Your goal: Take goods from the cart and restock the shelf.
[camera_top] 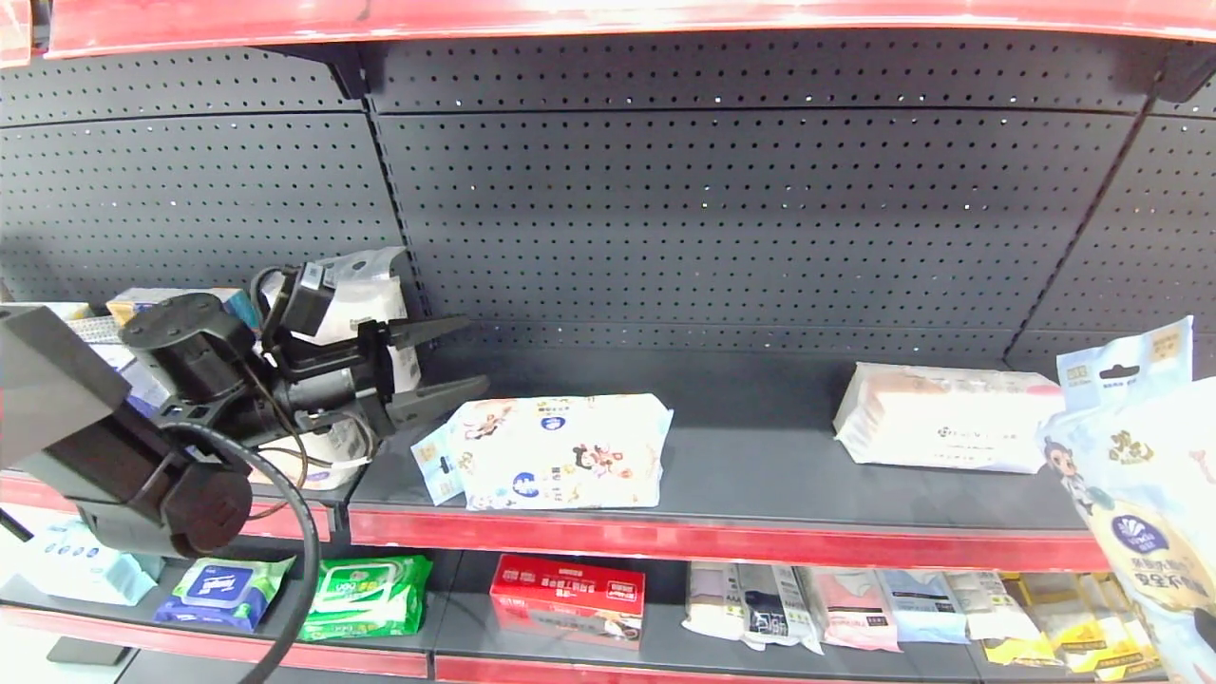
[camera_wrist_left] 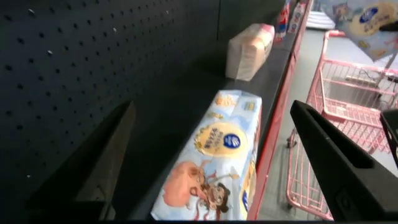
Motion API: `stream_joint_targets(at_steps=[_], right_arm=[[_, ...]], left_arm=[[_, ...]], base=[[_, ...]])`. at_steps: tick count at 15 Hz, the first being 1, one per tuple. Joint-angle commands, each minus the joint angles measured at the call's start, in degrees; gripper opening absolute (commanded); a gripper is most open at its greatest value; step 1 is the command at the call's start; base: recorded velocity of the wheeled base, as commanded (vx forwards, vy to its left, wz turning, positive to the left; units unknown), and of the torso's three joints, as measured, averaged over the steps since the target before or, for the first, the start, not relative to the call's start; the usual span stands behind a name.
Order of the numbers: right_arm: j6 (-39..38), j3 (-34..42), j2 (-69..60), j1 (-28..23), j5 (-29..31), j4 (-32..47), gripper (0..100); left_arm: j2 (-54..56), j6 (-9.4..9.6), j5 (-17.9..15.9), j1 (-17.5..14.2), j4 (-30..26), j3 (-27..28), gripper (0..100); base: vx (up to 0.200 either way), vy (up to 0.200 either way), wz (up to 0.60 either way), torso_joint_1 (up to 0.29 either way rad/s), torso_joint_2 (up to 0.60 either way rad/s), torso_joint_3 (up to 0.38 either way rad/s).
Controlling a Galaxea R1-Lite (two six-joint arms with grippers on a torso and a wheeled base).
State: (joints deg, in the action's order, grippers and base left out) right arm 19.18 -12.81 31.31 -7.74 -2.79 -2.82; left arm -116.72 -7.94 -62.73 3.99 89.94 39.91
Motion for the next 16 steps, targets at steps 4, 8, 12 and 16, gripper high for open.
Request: stream_joint_targets(at_steps=[4,8,12,16], right_arm=[[0.2,-0.7,0.6,0.0,0.2,0.0,0],[0.2,-3.4,5.1,0.0,-0.1,-0.2,0],[0.1,-4.5,6.2,0.0,0.0,-0.3,0],[0.2,-6.9,8.2,0.0,0.0,-0.3,0]], left_arm=[[5.7,-1.29,4.5,-0.4,0.1,0.7,100],[11.9,-1.12,9.6,0.6,0.1,-5.1,100],[14.9,-1.12,15.8,-1.0,-3.4,-3.7,100],[15.7,1.52,29.9,-0.4,-3.7,-5.0,100]], base=[[0.0,0.0,0.0,0.0,0.0,0.0],[0.0,0.0,0.0,0.0,0.0,0.0],[0.0,0.0,0.0,0.0,0.0,0.0],[0.0,0.0,0.0,0.0,0.0,0.0]])
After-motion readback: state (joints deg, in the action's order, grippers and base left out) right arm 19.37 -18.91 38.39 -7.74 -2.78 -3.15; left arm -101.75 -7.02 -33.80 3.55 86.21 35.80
